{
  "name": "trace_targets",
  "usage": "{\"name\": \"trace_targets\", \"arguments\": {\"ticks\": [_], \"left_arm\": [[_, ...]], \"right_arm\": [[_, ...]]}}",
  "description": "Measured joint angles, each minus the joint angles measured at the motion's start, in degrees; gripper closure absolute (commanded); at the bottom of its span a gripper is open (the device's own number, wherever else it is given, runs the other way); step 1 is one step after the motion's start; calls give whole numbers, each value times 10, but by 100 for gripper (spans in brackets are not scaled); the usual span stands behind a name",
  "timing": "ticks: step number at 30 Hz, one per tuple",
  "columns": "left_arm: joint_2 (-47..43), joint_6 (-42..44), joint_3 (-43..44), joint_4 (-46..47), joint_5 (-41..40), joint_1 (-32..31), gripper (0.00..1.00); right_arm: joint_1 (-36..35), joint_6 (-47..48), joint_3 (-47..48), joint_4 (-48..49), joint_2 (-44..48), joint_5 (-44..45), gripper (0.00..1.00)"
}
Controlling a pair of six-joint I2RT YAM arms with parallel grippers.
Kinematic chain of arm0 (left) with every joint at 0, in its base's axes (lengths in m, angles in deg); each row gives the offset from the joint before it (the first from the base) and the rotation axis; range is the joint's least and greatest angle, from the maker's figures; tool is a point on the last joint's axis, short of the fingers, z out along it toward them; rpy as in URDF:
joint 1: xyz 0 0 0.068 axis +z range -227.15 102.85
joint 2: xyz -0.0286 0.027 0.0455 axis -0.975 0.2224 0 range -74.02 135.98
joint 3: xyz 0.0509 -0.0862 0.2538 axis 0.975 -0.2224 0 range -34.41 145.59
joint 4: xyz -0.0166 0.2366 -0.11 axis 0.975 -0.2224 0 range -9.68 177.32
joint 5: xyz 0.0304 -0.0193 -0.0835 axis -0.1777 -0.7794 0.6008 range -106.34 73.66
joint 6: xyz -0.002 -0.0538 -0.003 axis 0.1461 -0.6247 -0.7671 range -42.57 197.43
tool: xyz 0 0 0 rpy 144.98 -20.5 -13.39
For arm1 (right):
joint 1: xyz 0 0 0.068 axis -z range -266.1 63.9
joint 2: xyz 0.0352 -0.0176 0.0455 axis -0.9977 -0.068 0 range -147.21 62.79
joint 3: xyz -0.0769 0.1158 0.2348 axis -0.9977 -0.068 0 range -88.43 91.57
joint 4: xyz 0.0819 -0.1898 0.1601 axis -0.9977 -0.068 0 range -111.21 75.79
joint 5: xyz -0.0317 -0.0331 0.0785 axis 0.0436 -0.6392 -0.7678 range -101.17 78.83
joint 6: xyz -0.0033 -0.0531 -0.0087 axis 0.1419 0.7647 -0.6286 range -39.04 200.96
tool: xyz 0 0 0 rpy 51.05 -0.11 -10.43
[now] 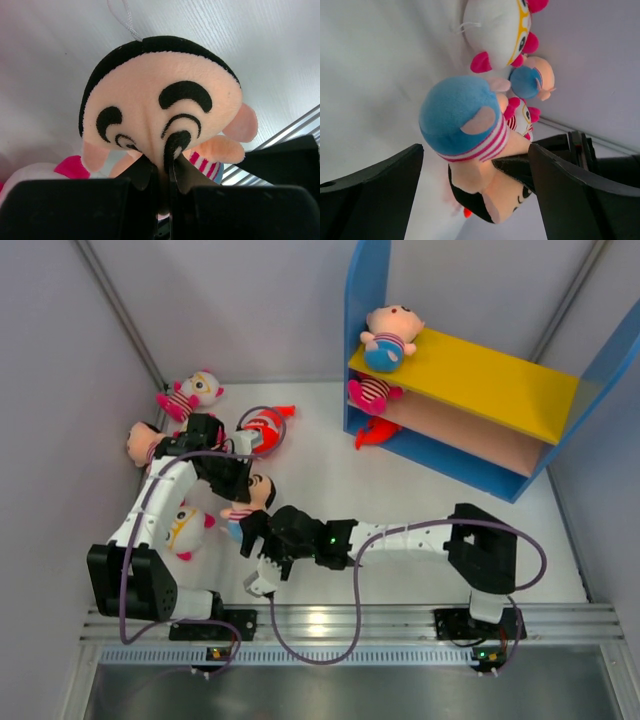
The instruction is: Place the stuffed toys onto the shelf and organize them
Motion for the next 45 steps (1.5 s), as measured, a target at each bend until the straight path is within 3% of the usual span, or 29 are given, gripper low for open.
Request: {"name": "trace_targets", "arguments": {"ticks": [4,8,11,12,14,15,16,17,18,19,20,26,30,33,38,45], "left_arm": [[0,-1,0,-7,13,0,100],[0,-2,0,-12,23,-1,100],[-2,0,0,-13,26,-1,100],[-2,1,0,-13,28,-1,100],[-4,5,0,-12,29,-1,100],[-5,10,0,-12,30,-1,96],[-7,12,0,-12,30,-1,78],[-8,14,0,-13,29,-1,34],[-9,18,0,-12,28,-1,15],[-10,14,2,-13,22,-1,5],[-10,10,8,-21,16,-1,1],[-17,-41,111,-92,42,-10,1],[-37,-82,184,-96,54,-22,1],[-41,-80,212,-74,-22,-7,1],[-32,-69,184,-79,-109,24,1],[-27,-61,164,-85,-129,24,1]], "right_arm": [[0,71,-1,38,-48,42,12],[0,113,-1,90,-95,72,19],[0,127,5,113,-119,82,49],[0,129,10,121,-123,85,67],[0,128,12,141,-125,91,82],[0,123,12,149,-125,94,95],[0,120,13,152,-125,95,100],[0,104,14,153,-123,95,100],[0,89,14,148,-117,93,100],[0,69,14,129,-107,85,100],[0,45,10,106,-89,76,100],[24,-75,3,-42,96,-24,100],[107,-141,59,-184,192,-155,100],[192,-154,78,-240,254,-199,100],[371,-157,135,-257,363,-221,100],[566,-176,200,-192,349,-284,100]]}}
